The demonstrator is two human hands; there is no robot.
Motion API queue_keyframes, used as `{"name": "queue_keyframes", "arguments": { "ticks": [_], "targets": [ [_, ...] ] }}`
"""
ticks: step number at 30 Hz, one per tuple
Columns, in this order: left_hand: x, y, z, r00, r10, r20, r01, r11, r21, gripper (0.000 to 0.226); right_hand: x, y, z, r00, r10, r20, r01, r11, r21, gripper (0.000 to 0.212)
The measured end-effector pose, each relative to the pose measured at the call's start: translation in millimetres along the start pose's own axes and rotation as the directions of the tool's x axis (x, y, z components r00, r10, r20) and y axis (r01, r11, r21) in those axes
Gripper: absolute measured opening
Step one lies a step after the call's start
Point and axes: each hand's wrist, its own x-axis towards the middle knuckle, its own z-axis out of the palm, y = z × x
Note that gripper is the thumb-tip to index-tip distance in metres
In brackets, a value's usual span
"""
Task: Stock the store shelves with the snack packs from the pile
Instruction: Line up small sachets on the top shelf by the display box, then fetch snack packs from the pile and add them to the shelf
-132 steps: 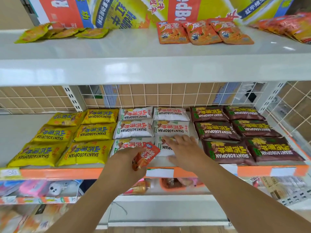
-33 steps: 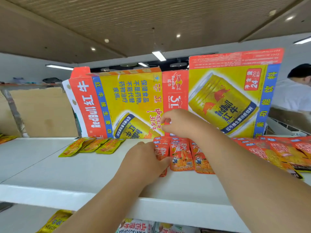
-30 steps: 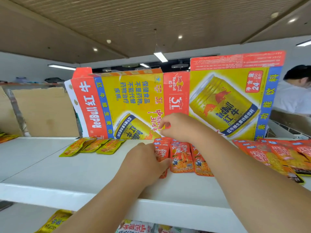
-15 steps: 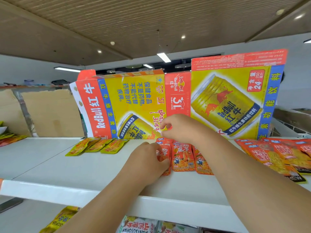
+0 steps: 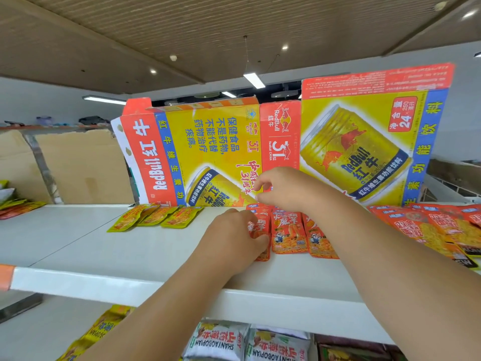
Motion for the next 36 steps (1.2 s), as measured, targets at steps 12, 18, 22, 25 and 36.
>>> {"name": "queue_keyframes", "arguments": {
  "ticks": [12,18,22,25,36],
  "targets": [
    [-1.0,-86.6,-93.1,0.992,-0.015,-0.128,0.015,1.000,0.000,0.051,11.6,-71.7,8.1,0.997,-0.074,0.026,0.077,0.984,-0.162,0.033],
    [-28.2,-183.0,-170.1,0.988,-0.034,-0.149,0.035,0.999,0.003,0.054,33.9,-165.9,39.0,0.986,-0.164,-0.020,0.160,0.978,-0.136,0.037],
    [-60.7,-246.2,-226.3,0.985,-0.032,-0.171,0.054,0.991,0.126,0.054,52.5,-243.4,65.6,0.969,-0.245,-0.022,0.239,0.959,-0.152,0.046],
    [-89.9,-296.6,-266.4,0.979,-0.063,-0.193,0.103,0.972,0.210,0.054,66.5,-306.1,86.9,0.952,-0.307,-0.019,0.301,0.943,-0.145,0.051],
    [-181.8,-445.6,-371.4,0.928,-0.257,-0.270,0.337,0.888,0.312,0.056,131.6,-489.3,188.2,0.873,-0.479,0.086,0.485,0.873,-0.058,0.037]
  ]
}}
